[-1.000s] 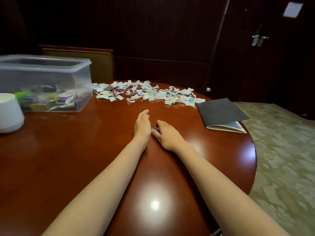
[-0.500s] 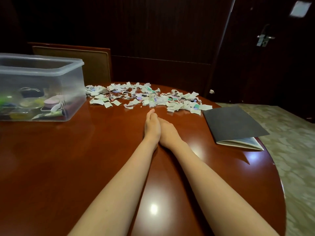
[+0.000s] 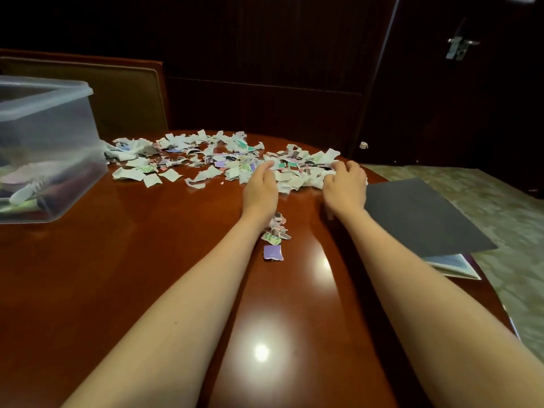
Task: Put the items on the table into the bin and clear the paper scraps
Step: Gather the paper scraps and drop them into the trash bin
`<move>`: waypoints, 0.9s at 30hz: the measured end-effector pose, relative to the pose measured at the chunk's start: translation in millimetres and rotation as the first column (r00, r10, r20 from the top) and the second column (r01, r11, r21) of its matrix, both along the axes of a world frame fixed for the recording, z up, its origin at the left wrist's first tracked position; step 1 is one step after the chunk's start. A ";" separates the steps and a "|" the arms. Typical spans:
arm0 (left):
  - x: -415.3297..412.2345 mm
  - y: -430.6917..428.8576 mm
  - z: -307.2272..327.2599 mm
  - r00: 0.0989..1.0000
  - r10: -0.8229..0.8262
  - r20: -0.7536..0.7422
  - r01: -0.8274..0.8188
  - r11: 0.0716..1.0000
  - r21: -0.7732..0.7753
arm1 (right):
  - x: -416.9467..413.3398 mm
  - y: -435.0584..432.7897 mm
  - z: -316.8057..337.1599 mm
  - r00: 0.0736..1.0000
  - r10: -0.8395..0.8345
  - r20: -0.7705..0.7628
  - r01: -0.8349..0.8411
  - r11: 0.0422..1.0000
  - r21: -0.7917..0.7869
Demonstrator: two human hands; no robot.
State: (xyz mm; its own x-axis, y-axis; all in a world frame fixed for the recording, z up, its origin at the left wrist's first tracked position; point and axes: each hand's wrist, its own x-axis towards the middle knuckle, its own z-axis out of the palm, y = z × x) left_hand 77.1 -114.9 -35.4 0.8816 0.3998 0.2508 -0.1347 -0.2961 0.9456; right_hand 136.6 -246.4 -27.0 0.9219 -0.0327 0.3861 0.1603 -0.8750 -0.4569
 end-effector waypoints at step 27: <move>40.8 22.8 1.9 0.895 -0.292 -0.338 0.416 0.820 0.394 | -1.1 -0.9 -11.7 0.876 0.432 -0.216 -0.439 0.898 0.017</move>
